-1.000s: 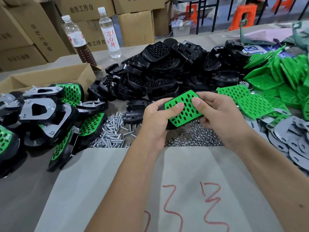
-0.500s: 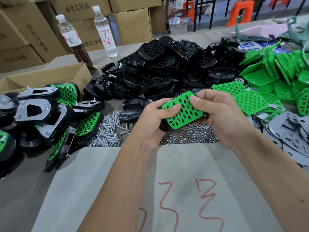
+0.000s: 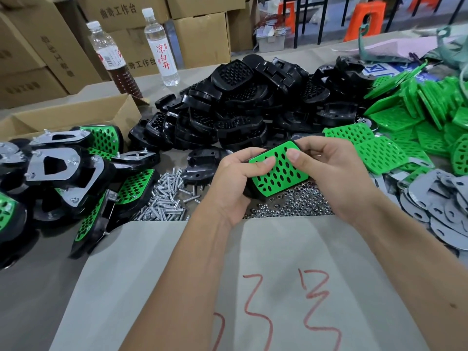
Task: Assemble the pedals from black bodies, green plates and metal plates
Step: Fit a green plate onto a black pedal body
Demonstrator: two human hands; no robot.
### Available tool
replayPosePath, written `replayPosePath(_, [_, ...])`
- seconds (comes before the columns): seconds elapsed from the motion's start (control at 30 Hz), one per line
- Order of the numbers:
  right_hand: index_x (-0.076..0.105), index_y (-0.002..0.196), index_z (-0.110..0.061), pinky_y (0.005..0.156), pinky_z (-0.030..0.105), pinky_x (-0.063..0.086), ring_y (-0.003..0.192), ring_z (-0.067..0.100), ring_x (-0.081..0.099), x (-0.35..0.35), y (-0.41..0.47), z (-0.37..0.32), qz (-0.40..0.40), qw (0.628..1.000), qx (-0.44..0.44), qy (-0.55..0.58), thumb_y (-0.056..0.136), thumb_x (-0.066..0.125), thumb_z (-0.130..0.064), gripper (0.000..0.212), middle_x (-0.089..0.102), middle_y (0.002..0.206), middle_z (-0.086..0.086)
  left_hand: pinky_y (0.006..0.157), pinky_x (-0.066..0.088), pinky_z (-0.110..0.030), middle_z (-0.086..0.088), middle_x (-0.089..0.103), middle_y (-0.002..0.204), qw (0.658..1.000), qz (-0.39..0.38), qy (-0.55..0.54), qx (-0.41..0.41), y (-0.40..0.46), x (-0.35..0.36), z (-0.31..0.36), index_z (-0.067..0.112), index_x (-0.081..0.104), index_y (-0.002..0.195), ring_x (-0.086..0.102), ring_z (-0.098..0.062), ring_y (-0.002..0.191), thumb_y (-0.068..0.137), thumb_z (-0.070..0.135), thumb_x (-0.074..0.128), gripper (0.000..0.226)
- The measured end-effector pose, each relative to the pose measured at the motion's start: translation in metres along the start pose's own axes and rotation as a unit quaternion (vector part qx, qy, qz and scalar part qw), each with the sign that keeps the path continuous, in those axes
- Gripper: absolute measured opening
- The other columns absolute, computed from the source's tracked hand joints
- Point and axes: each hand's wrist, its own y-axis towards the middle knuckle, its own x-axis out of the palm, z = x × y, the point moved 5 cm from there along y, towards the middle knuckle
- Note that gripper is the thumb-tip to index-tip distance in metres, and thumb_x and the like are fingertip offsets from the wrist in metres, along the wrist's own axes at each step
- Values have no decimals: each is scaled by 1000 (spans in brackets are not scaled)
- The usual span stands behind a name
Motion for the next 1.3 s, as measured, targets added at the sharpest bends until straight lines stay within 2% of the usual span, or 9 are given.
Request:
replayPosePath(0.1, [78, 92, -18, 88, 48, 62, 86, 22, 74, 0, 1, 2, 25, 1000, 0, -16, 97, 72, -14, 9, 79, 91, 11, 81, 58, -48, -16, 74, 98, 999, 25, 14, 17, 0, 2, -3, 14, 75, 99, 68, -36, 93, 89, 9, 74, 11])
replayPosePath(0.23, [78, 96, -17, 88, 46, 63, 86, 18, 75, 4, 3, 3, 14, 999, 6, -30, 95, 75, -15, 4, 80, 91, 5, 92, 59, -65, -15, 75, 102, 994, 101, -5, 35, -1, -3, -4, 16, 76, 98, 71, -41, 101, 84, 4, 80, 20])
replayPosePath(0.33, [73, 102, -12, 89, 45, 60, 88, 16, 71, 6, 3, 3, -15, 1000, 18, -14, 99, 69, -14, 6, 78, 95, 5, 85, 59, -53, -11, 74, 96, 997, 76, -6, 29, 0, -2, -3, 20, 74, 89, 69, -34, 91, 85, 4, 79, 17])
replayPosePath(0.5, [51, 114, -18, 65, 15, 39, 71, -4, 48, 23, -1, 4, -87, 993, 21, -79, 112, 43, -23, 10, 55, 85, -9, 68, 59, -38, -8, 73, 91, 998, 41, -33, 21, -1, 0, -1, 22, 69, 82, 69, -28, 82, 73, 9, 81, 20])
replayPosePath(0.63, [46, 116, -16, 52, 11, 36, 55, -5, 44, 23, 1, 5, -86, 988, 15, -130, 112, 41, -24, 11, 48, 76, -10, 74, 54, -42, -10, 69, 96, 999, 21, -18, 31, -1, -1, -1, 21, 61, 81, 67, -31, 87, 88, 5, 73, 21])
replayPosePath(0.8, [50, 103, -33, 62, 23, 46, 66, -3, 51, 19, 3, 6, -56, 989, 8, -135, 110, 47, -26, 10, 58, 75, -22, 65, 47, -36, -8, 63, 85, 996, 54, 34, 61, -2, 7, 1, 17, 56, 81, 61, -26, 81, 99, 23, 69, 23])
replayPosePath(0.93, [56, 104, -22, 61, 35, 50, 75, 13, 56, 15, 2, 7, -53, 996, 15, -73, 107, 57, -21, 3, 63, 84, -3, 77, 49, -49, -8, 65, 86, 988, 101, 50, 101, -1, 5, 2, 18, 68, 76, 60, -28, 87, 93, 21, 77, 20])
replayPosePath(1.2, [61, 100, -17, 52, 33, 50, 69, 23, 62, 11, 1, 12, -80, 995, 54, 7, 90, 81, -14, 22, 69, 84, 6, 77, 57, -46, -10, 72, 85, 992, 72, 45, 96, 1, 1, 2, 18, 76, 77, 66, -28, 83, 86, 20, 82, 11])
replayPosePath(1.3, [71, 102, -12, 51, 25, 49, 69, 15, 63, 11, 1, 8, -93, 992, 60, 61, 83, 85, -19, 24, 71, 82, 4, 87, 58, -58, -16, 71, 91, 998, 41, -8, 56, 0, 4, 0, 13, 74, 84, 66, -35, 88, 75, 28, 81, 20])
